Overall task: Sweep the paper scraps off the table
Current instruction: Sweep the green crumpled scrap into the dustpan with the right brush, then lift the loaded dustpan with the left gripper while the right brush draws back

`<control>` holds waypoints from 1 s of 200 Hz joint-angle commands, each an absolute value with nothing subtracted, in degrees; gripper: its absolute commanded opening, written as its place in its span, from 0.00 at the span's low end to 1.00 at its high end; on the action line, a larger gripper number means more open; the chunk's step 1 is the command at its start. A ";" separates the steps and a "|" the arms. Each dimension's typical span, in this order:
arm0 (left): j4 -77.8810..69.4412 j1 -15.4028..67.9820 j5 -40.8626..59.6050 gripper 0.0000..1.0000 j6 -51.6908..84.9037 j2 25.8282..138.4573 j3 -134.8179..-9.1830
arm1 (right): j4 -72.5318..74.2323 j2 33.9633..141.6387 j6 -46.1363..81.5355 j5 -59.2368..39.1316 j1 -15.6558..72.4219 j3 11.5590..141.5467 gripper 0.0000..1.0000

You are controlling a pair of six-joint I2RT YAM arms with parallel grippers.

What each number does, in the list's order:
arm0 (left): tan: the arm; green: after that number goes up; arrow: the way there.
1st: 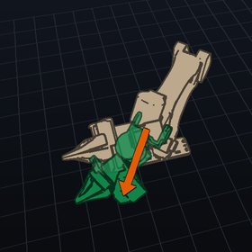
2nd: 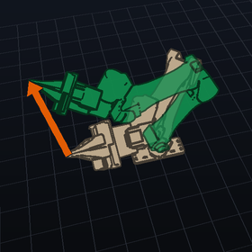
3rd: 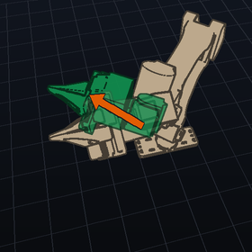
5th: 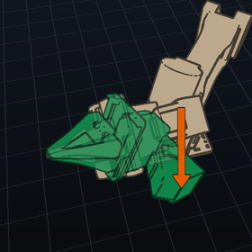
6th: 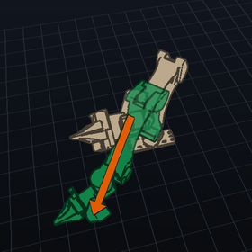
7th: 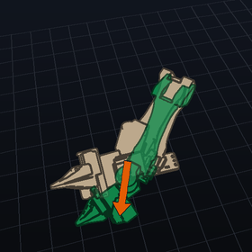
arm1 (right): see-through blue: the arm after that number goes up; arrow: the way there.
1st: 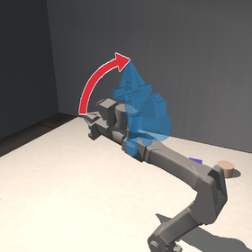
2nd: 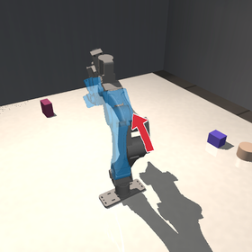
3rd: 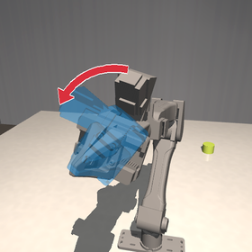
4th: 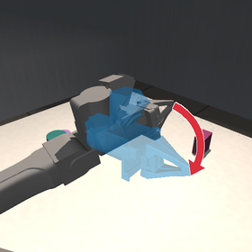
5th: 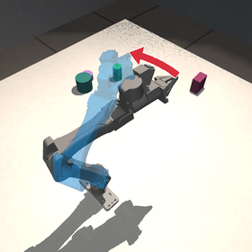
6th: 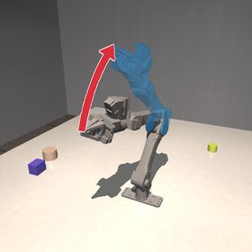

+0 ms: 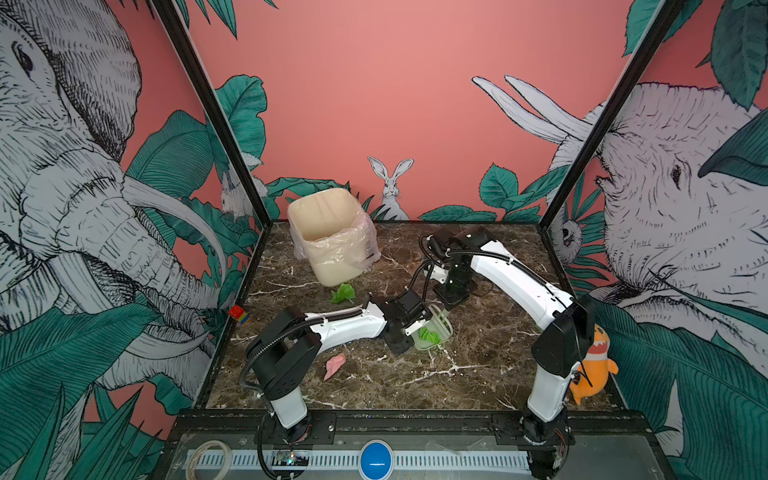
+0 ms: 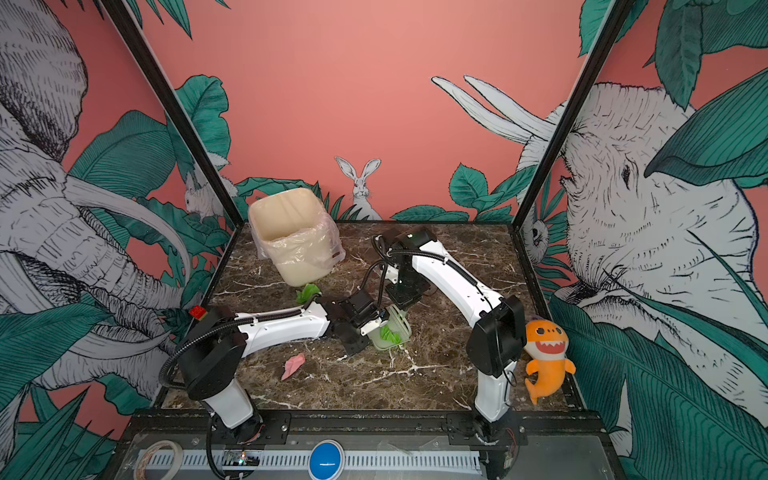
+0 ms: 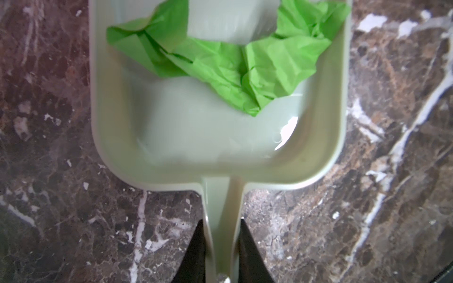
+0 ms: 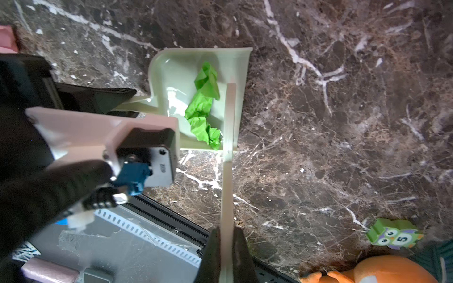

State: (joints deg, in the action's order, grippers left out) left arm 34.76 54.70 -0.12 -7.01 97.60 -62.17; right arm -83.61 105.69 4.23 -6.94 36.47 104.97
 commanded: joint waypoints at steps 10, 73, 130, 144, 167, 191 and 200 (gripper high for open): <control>35.95 54.84 -0.35 0.13 -7.03 96.71 -61.54 | -84.68 104.31 2.81 -5.71 36.17 105.03 0.00; 36.12 54.84 -0.35 0.13 -7.02 96.95 -62.01 | -81.64 104.68 4.79 -11.67 37.75 103.83 0.00; 36.29 54.84 -0.43 0.13 -7.07 97.05 -62.46 | -79.16 103.94 6.48 -15.53 39.45 102.57 0.00; 36.46 54.84 -0.44 0.13 -7.03 97.12 -62.49 | -78.76 103.48 6.73 -15.98 39.43 102.74 0.00; 36.62 54.84 -0.53 0.13 -7.12 97.10 -62.67 | -79.87 103.18 6.55 -14.35 39.41 103.62 0.00; 36.58 54.84 -0.79 0.13 -7.05 96.57 -62.67 | -82.04 102.60 5.61 -10.23 38.76 104.15 0.00; 36.59 54.84 -0.79 0.13 -6.82 96.18 -62.71 | -82.88 102.27 5.22 -9.32 38.11 104.17 0.00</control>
State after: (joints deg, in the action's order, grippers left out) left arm 35.40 54.70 -0.43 -7.03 97.60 -62.17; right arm -80.14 105.25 7.25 -11.33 38.00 102.69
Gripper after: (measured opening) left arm 0.190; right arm 0.062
